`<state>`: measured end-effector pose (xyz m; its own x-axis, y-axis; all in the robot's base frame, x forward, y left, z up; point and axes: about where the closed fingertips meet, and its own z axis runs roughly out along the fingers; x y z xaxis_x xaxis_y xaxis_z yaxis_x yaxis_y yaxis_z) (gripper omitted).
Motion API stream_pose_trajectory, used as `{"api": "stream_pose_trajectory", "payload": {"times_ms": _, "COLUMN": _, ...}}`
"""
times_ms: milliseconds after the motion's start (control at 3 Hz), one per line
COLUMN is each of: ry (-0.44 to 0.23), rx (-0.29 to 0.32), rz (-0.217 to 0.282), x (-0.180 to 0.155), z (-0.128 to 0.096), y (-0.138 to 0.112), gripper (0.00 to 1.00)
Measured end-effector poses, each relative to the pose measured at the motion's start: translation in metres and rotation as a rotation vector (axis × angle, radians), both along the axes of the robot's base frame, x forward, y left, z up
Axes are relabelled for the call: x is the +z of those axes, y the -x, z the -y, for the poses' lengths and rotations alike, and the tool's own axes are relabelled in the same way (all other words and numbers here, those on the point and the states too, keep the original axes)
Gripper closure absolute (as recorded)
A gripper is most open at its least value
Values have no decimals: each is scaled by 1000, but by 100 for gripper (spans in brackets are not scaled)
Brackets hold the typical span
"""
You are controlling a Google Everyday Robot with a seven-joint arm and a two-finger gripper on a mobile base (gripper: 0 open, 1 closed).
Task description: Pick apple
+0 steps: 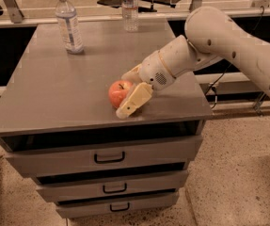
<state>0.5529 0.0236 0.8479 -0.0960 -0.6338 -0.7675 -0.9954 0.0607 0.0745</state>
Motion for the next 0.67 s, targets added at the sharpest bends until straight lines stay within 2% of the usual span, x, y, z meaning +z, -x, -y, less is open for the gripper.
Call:
{"api": "stream_pose_trajectory", "payload": {"times_ms": 333, "ry": -23, "rx": 4, "rz": -30, "x": 2, "z": -1, "y": 1, "gripper": 39}}
{"api": "stream_pose_trajectory", "payload": {"times_ms": 667, "ry": -70, "rx": 23, "rz": -20, "x": 28, "z": -1, "y": 3, "gripper": 62}}
